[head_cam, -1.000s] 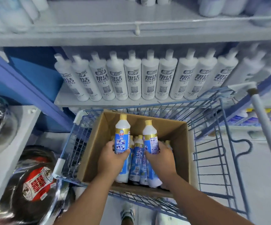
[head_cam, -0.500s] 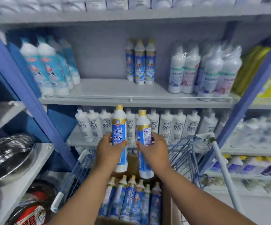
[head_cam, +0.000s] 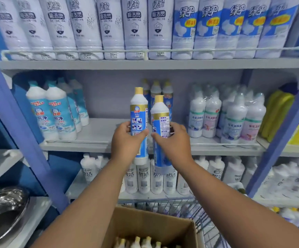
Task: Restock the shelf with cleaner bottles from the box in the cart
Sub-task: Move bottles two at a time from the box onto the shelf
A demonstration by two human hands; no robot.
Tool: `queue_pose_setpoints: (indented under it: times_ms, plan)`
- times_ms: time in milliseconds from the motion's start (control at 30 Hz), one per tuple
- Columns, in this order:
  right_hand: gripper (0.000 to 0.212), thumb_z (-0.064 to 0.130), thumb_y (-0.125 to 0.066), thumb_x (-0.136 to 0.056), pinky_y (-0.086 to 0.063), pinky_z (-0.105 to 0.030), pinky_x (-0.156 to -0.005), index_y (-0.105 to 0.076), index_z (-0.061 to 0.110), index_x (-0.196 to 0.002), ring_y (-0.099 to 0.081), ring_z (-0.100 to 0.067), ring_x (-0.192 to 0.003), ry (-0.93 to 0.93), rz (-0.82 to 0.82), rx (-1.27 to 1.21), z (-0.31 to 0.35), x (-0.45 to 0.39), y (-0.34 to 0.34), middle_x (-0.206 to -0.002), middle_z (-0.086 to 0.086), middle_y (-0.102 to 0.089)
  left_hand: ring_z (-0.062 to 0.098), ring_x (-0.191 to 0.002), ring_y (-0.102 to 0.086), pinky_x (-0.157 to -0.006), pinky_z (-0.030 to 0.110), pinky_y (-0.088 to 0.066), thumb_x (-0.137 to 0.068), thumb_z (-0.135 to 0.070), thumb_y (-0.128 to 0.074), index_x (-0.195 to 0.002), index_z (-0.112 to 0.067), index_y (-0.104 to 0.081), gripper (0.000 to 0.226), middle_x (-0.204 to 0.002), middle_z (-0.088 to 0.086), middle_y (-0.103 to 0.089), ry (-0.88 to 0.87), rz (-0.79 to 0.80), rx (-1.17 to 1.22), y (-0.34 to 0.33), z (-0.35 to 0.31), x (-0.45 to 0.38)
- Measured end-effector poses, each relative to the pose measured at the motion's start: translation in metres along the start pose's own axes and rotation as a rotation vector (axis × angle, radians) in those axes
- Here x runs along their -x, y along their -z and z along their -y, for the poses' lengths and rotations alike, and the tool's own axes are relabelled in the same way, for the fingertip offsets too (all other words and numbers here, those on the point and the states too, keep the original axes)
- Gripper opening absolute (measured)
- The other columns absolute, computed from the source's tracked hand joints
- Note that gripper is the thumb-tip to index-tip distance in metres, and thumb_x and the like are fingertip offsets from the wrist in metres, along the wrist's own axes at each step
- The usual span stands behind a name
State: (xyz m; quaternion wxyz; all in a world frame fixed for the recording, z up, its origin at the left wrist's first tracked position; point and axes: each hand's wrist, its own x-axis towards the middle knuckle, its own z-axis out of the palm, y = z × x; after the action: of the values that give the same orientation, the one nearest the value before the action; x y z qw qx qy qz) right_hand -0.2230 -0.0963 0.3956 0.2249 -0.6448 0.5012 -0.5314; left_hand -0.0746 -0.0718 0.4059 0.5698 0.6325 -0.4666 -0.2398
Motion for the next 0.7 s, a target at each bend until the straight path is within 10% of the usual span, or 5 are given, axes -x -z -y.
queue_pose_setpoints:
  times_ms: [700]
  plan:
    - [0.045,0.030,-0.082,-0.079,-0.048,-0.008,-0.080,-0.061,0.024,-0.118,-0.055,0.010,-0.090,-0.071,-0.188,0.070,-0.059,-0.148,-0.115,-0.108,0.006,-0.054,0.013,-0.091,-0.066,-0.070,0.029,-0.054,-0.075,-0.037,-0.086,-0.108,-0.031,-0.057,0.044,-0.104,-0.012,-0.067,-0.033,0.037,-0.003,-0.062,0.086,-0.208]
